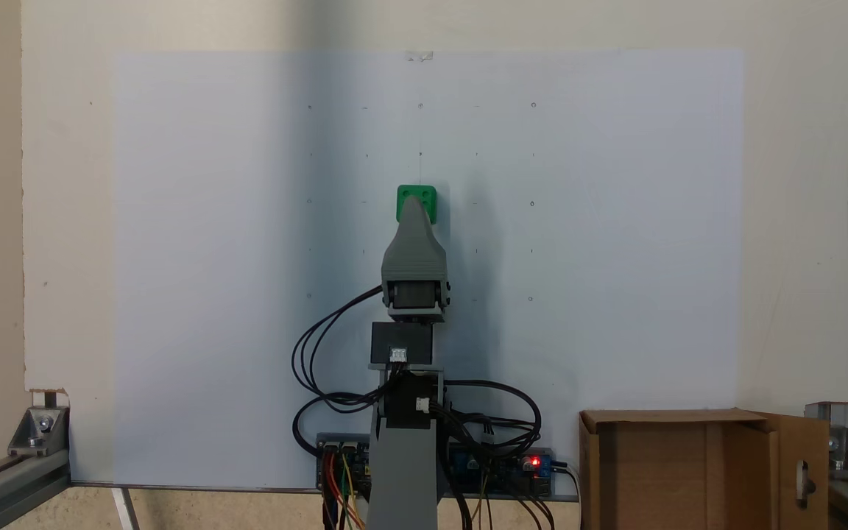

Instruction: Grasp a green dice and put it in the bin.

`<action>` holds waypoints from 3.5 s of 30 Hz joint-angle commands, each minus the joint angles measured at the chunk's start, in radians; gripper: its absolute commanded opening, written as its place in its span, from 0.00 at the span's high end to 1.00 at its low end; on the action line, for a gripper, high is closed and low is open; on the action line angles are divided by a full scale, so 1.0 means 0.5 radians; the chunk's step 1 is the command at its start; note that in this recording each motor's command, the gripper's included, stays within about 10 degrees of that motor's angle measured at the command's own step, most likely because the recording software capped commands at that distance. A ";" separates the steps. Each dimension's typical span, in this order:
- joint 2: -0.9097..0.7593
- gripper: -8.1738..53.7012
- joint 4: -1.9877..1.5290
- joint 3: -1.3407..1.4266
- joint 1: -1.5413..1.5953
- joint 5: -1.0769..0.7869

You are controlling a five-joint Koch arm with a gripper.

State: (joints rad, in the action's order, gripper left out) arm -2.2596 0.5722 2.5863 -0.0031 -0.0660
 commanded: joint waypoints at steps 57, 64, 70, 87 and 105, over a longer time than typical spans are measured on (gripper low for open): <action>0.414 0.20 -3.297 -2.240 -0.058 0.092; 0.598 0.20 -3.737 -2.485 -0.058 0.156; 0.617 0.24 -3.758 -2.485 -0.058 0.218; 0.788 0.23 -3.728 -2.485 -0.058 0.230; 1.077 0.17 -3.642 -2.611 -0.061 0.249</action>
State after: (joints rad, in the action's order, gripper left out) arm -1.7043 -1.2717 1.3346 -0.0169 -0.0015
